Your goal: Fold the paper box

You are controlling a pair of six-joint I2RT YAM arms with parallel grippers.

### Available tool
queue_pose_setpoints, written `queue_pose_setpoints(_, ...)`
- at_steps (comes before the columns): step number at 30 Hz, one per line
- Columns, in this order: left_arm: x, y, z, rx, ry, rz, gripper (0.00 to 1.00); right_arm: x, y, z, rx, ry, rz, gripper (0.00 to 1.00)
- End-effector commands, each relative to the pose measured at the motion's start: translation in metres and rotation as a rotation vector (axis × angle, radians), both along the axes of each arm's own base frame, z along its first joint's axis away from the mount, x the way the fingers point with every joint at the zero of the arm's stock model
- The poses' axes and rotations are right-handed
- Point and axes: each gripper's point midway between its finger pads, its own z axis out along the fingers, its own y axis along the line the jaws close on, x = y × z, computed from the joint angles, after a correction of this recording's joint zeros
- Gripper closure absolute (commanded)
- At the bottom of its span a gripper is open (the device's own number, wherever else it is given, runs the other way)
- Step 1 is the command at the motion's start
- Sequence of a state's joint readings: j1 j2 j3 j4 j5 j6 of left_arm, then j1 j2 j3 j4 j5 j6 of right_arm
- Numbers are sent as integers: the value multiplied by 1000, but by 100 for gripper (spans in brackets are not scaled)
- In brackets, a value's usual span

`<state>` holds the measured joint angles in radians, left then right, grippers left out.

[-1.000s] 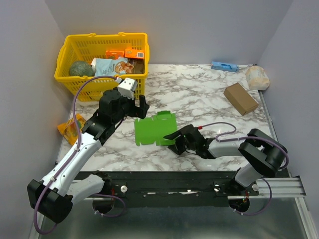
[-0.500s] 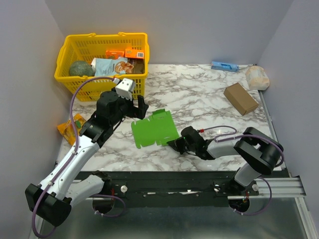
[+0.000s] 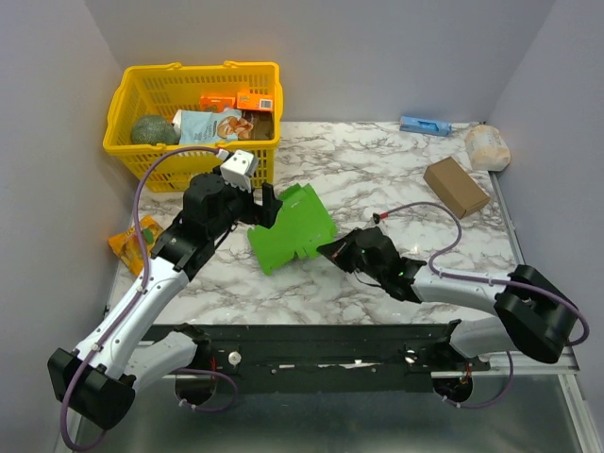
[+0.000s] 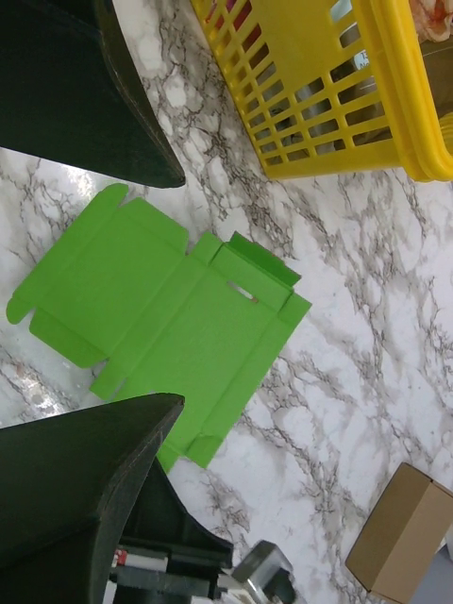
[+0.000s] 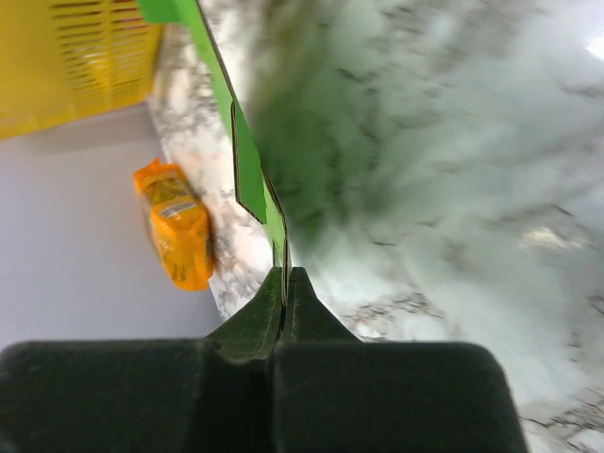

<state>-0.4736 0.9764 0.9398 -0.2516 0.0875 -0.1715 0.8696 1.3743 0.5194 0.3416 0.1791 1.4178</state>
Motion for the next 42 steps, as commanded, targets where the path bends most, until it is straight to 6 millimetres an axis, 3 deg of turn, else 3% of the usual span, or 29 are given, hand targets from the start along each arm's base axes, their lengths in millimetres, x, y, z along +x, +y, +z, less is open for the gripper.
queue_pose_setpoints(1,0,2,7,13,-41,-17,1,11,-10,37,-185,-256,85,100)
queue_pose_setpoints(6,6,11,11,-29,-38,-18,1,9,-19,72,-294,-424,165,100)
queue_pose_setpoints(11,9,10,7,-50,-17,-52,1,3,-24,90,-374,-526,257,100)
queue_pose_setpoints(23,14,20,11,-90,-7,-62,1,-38,-9,132,-273,-657,506,100)
queue_pose_setpoints(28,10,17,9,-82,1,-92,5,-43,-8,136,-284,-652,560,100)
queue_pose_setpoints(33,7,18,9,-59,-7,-107,31,-41,-8,141,-285,-665,558,100)
queue_pose_setpoints(42,0,23,8,-44,-22,-93,29,-39,-9,136,-293,-628,558,99)
